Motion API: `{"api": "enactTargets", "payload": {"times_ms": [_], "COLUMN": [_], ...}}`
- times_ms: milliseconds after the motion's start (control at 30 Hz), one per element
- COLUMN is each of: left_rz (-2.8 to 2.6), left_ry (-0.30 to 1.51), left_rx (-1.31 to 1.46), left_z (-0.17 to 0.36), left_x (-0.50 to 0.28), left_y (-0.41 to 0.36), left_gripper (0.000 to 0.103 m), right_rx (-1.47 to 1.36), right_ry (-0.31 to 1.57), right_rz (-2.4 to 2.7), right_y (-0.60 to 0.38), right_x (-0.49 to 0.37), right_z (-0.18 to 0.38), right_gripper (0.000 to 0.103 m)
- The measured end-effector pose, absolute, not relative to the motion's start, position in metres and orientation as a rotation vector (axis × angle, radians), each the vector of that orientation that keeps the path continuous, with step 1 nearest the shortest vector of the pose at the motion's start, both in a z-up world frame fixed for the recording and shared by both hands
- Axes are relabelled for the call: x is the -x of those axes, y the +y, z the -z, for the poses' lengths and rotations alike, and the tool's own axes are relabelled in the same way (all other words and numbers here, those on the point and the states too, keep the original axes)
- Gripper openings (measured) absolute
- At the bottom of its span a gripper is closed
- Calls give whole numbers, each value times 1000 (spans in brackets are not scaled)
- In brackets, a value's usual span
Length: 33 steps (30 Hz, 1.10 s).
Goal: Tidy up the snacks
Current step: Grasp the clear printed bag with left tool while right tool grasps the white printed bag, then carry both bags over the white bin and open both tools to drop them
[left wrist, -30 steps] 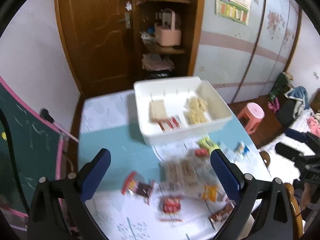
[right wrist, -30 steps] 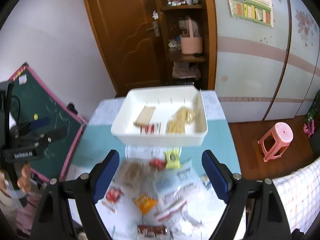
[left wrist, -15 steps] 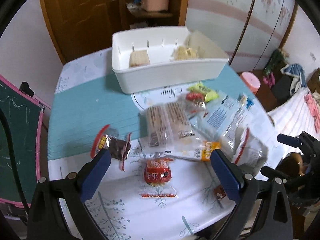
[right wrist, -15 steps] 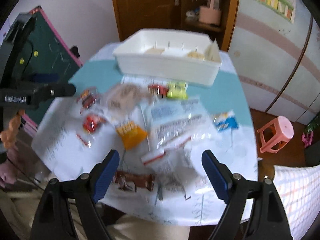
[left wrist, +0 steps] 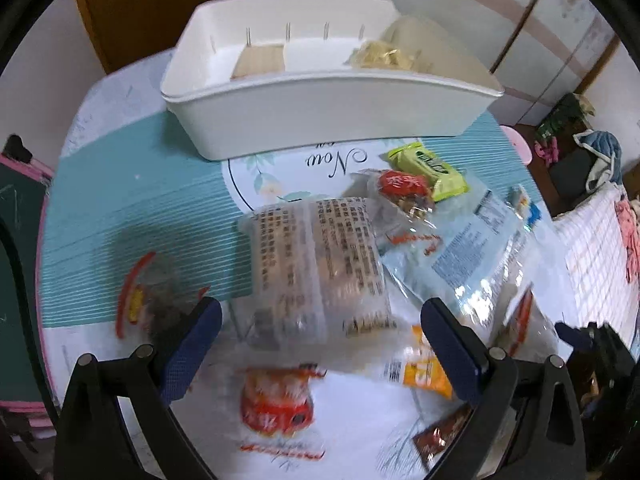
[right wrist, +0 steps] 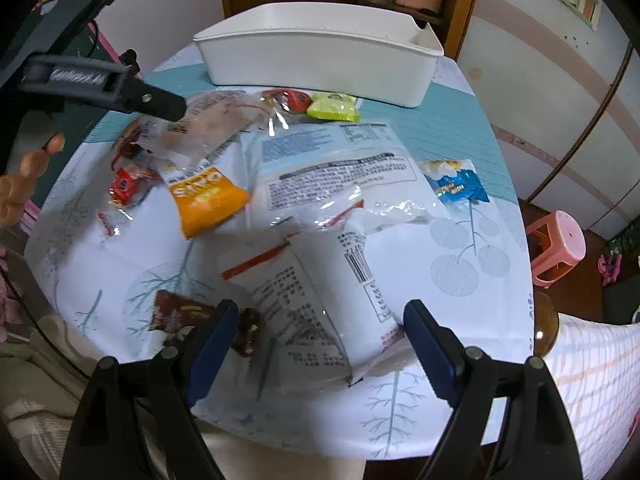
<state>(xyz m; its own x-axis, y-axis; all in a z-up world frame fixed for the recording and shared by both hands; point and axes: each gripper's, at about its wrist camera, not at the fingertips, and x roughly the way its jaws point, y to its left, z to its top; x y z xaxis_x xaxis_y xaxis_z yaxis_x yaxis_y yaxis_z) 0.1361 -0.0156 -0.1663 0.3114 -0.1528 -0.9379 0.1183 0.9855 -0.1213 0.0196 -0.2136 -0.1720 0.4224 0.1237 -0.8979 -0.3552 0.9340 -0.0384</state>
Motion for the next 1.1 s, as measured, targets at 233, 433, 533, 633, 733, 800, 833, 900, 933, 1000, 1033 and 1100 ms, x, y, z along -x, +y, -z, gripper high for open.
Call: {"api": "enactTargets", "payload": {"times_ms": [233,433,533,633,733,800,833,900,933,1000,1033,1100], "left_rz": [129,130,116,111,109,112,115,120,123,133,138,148], "left_ry": [1320,1337,1324,1315,1299,1280,1268,1238,1223,1186,1166,1128], "left_rx": [68,129,131,138,141,137,135,127,123,108,97,74], "left_z": [195,203,200,196,189,183,179,169,164,149,141,122], "left_x": [-163,-167,-163,-158,-149,-142,-138,-131,-126,-116,-111,-106], "left_y": [-18,-9,-6,-7,-5,-6,-6,-5,-4,-2,-3,-2], "left_gripper": [94,71,66,64,63,63,63,63,63,63,63,63], "right_rx": [246,198,160,129,107,95,90,84,81,79,80,83], "right_ry": [1114,1111,1109,1109,1101,1091,1083,1065,1058,1047,1042,1028], "right_rz": [-314,-326,-324,-324,-323,-326,-327,-329,-332,-340,-343,-349], "right_y": [-215,-220,-223,-226,-228,-229,-229,-227,-226,-223,-221,-217], "right_x": [-22,-24,-27,-28,-27,-25,-24,-21,-19,-19,-19,-17], "right_z": [183,184,183,181,177,172,169,161,158,153,150,144], "right_gripper": [72,66,63,61,59,59,59,59,59,59,59,59]}}
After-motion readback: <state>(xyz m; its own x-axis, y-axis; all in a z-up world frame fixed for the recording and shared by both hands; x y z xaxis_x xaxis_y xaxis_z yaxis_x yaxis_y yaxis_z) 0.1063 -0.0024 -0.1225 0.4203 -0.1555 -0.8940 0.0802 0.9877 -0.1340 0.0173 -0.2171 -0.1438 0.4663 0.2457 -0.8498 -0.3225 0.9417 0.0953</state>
